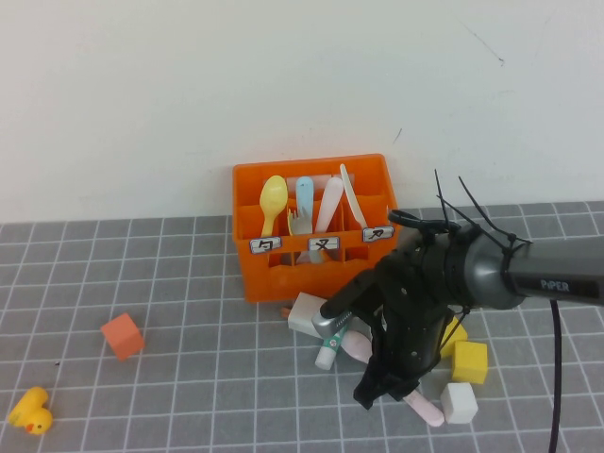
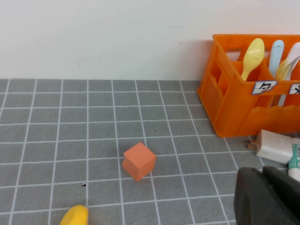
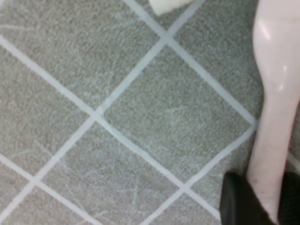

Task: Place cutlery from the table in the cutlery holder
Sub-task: Pick up the spoon, then place the spoon on the box

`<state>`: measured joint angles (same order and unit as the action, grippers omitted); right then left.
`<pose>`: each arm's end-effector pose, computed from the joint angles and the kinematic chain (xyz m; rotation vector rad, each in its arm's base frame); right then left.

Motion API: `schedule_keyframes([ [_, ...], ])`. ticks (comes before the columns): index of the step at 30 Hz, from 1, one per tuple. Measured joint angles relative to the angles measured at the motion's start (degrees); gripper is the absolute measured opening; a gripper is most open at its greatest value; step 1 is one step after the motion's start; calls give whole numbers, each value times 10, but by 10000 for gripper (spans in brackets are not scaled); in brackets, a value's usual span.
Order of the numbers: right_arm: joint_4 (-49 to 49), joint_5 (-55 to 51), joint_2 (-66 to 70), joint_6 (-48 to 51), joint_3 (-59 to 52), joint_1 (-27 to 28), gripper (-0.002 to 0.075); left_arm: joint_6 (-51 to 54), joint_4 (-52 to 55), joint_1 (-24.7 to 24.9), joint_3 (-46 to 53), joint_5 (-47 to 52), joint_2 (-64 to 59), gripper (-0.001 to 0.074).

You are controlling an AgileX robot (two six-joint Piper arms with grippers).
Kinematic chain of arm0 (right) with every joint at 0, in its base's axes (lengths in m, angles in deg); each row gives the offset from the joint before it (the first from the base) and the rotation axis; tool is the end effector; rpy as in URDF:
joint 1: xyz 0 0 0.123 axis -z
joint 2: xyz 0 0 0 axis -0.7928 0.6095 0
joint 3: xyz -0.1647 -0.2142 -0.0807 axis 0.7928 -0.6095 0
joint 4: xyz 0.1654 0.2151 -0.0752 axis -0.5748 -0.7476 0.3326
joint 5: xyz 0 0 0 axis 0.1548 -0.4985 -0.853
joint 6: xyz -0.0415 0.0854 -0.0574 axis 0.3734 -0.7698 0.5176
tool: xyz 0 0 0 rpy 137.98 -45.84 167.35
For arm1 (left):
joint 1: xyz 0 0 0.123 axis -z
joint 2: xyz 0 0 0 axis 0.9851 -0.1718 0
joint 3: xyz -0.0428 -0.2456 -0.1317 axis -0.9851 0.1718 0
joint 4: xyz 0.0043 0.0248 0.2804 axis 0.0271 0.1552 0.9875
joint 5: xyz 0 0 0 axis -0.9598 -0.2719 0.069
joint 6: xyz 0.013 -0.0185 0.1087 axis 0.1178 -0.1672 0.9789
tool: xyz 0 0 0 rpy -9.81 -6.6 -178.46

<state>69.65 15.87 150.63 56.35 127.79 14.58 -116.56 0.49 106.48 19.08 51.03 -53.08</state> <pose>0.3418 0.2578 0.0410 -1.1634 2.7942 -0.0424 0.1199 -0.0303 0.2678 -0.0198 1.9240 -0.2945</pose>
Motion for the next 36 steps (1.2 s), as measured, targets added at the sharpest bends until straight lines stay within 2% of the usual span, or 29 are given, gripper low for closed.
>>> schedule_keyframes([
  [9,24,-5,-29,13,-5,0,158,-1,0,0,0,-5,0,-1],
  [22,10,67,-136,14,-5,1,158,0,0,0,0,-7,0,-1],
  [30,-80,211,-161,15,-6,2,157,0,0,0,0,-8,0,-1],
  [36,-95,339,-161,16,-6,2,157,0,0,0,0,-8,0,-1],
])
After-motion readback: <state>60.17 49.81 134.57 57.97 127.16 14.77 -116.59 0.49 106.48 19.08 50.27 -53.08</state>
